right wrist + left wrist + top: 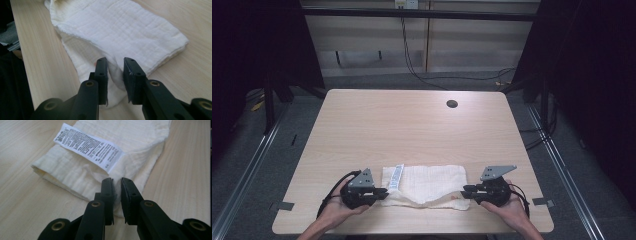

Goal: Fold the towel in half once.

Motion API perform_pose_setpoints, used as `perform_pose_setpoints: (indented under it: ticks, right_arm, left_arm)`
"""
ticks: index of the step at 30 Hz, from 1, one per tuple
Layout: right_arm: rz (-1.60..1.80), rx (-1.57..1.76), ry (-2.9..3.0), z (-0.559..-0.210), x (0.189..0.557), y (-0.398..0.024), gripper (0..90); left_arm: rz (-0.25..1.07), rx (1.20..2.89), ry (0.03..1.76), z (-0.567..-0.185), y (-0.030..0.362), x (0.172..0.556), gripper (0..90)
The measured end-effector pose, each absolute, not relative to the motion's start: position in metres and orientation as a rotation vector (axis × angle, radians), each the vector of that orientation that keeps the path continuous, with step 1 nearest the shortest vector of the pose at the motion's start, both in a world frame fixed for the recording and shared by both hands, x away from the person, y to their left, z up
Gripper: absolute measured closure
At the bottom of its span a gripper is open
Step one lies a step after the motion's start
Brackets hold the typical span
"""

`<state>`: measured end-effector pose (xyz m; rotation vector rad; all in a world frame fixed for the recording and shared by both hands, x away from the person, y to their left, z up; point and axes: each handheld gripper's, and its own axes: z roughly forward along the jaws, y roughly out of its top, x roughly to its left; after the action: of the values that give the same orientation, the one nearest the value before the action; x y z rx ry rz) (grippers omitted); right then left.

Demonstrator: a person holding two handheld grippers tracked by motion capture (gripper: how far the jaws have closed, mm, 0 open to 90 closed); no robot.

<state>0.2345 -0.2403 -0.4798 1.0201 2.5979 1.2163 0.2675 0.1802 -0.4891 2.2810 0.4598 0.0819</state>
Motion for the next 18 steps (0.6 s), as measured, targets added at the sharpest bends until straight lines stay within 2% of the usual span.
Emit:
perform_pose_setpoints:
  ticks: [5, 15, 18]
  right_arm:
    - [1.209, 1.012, 2.618, -0.482, 0.227, -0.240, 72.2]
    - [1.244, 1.018, 2.629, -0.478, 0.216, -0.239, 64.6]
    - [1.246, 1.005, 2.635, -0.476, 0.211, -0.239, 63.0]
  left_arm:
    - [0.072, 2.279, 0.452, -0.487, 0.183, 0.262, 78.5]
    - [0.058, 2.267, 0.450, -0.485, 0.192, 0.252, 75.9]
    - [0.052, 2.265, 0.448, -0.482, 0.194, 0.248, 72.6]
